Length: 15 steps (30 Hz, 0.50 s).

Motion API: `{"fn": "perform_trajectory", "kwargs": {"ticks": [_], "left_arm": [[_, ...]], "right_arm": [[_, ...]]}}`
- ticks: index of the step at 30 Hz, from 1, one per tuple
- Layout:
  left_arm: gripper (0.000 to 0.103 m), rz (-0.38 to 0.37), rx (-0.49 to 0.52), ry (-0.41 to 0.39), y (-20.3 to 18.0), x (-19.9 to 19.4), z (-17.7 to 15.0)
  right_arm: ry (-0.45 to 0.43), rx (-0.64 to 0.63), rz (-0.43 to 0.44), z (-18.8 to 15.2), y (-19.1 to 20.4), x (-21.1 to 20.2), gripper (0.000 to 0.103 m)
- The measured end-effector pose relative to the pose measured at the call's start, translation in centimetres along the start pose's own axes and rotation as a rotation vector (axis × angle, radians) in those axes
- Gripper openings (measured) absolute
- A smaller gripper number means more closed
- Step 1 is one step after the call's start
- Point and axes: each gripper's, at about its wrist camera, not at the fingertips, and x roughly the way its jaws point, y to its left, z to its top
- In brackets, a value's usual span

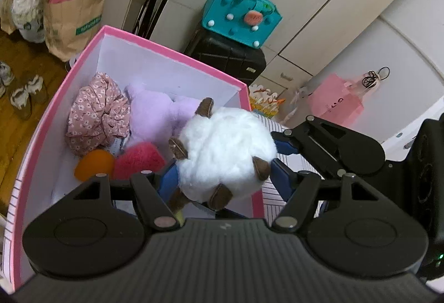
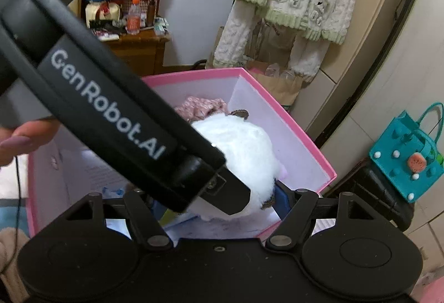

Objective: Organize soft objects
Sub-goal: 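Lower the plush into the pink box and open both grippers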

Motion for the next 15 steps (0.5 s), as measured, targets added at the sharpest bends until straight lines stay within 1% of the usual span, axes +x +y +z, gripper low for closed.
{"fn": "perform_trajectory", "kwargs": {"ticks": [3,7,9,10,13,15], "left_arm": [[0.068,-0.001,-0.004,0.013,0.4,0.8,0.6],[0.068,-0.005,0.000,0.020,0.7,1.4,0.5],[0.063,0.002,0.006,0.038,0.8,1.9,0.6],[0.063,0.008,0.005,0.043,0.9,2.2,0.7],[0.063,0.010,0.007,0.038,0.9,2.5,0.6],[0.063,0.012,-0.008,0.037,0.9,2.6,0.6]], "right_arm": [[0.002,-0.012,-0.023,-0.3,-0.1,0.5,0.077],[-0.008,-0.005,-0.014,-1.0,-0.1,0.9,0.076],[-0.009,-0.010,-0.025,-1.4,0.1,1.1,0.073],[-0.010,-0.008,-0.031,-1.5,0.0,1.2,0.073],[-0.014,-0.014,-0.051,-1.8,0.1,1.2,0.073],[-0.014,-0.020,-0.071,-2.0,0.4,0.8,0.075]]}}
